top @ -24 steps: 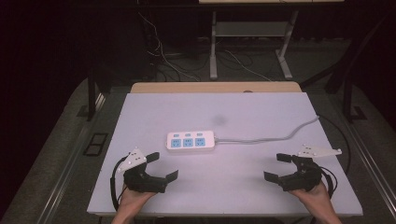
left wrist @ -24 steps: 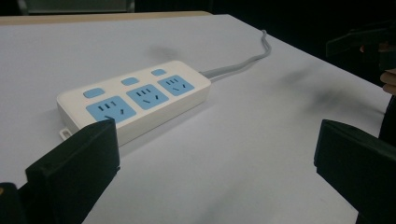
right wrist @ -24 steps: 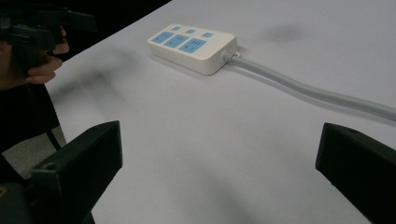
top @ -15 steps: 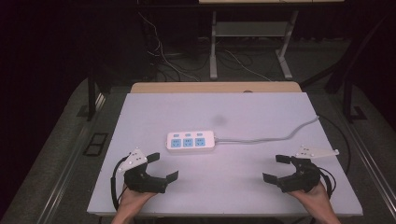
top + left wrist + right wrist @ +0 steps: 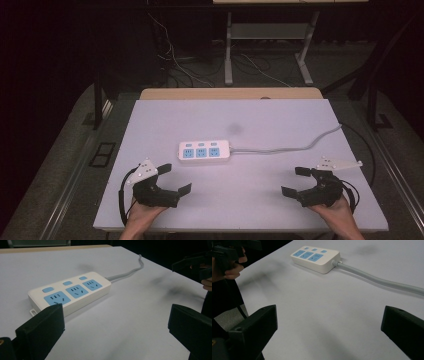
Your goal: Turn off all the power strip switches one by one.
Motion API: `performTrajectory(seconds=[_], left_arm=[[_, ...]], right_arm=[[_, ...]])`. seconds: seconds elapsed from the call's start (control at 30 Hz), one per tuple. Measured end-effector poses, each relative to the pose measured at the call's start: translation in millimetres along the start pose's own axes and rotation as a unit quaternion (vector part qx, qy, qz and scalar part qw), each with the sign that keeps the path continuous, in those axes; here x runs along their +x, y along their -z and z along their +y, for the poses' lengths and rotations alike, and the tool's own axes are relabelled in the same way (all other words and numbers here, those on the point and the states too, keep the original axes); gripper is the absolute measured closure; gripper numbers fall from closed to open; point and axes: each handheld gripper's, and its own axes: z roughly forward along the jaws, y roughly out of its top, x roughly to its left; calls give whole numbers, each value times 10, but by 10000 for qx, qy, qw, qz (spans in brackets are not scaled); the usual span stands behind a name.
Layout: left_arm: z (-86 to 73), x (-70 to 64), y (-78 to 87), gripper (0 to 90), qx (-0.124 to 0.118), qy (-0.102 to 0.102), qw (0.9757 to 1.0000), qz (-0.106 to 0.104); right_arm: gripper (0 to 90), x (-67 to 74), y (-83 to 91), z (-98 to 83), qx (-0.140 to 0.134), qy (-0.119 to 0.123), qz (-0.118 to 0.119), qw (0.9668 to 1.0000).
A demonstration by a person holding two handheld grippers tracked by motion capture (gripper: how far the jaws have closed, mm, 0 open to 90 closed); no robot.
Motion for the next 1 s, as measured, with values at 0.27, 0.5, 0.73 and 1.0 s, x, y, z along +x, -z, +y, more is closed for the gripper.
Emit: performTrajectory(seconds=[0.27, 0.5, 0.73, 1.0], left_arm=[[39, 9, 36, 0, 36, -15, 10000, -21], [91, 39, 25, 0, 151, -30, 9999, -39], [144, 71, -24, 0, 326, -16, 9994, -98], [204, 130, -32, 0, 516, -52, 9986, -101]], right_arm=[[4, -7, 28, -10, -29, -9, -26, 10000], [4, -9, 47, -11, -49, -5, -35, 10000], [4, -13, 36, -14, -23, -7, -46, 10000], [4, -11, 42, -22, -1, -8, -48, 10000]])
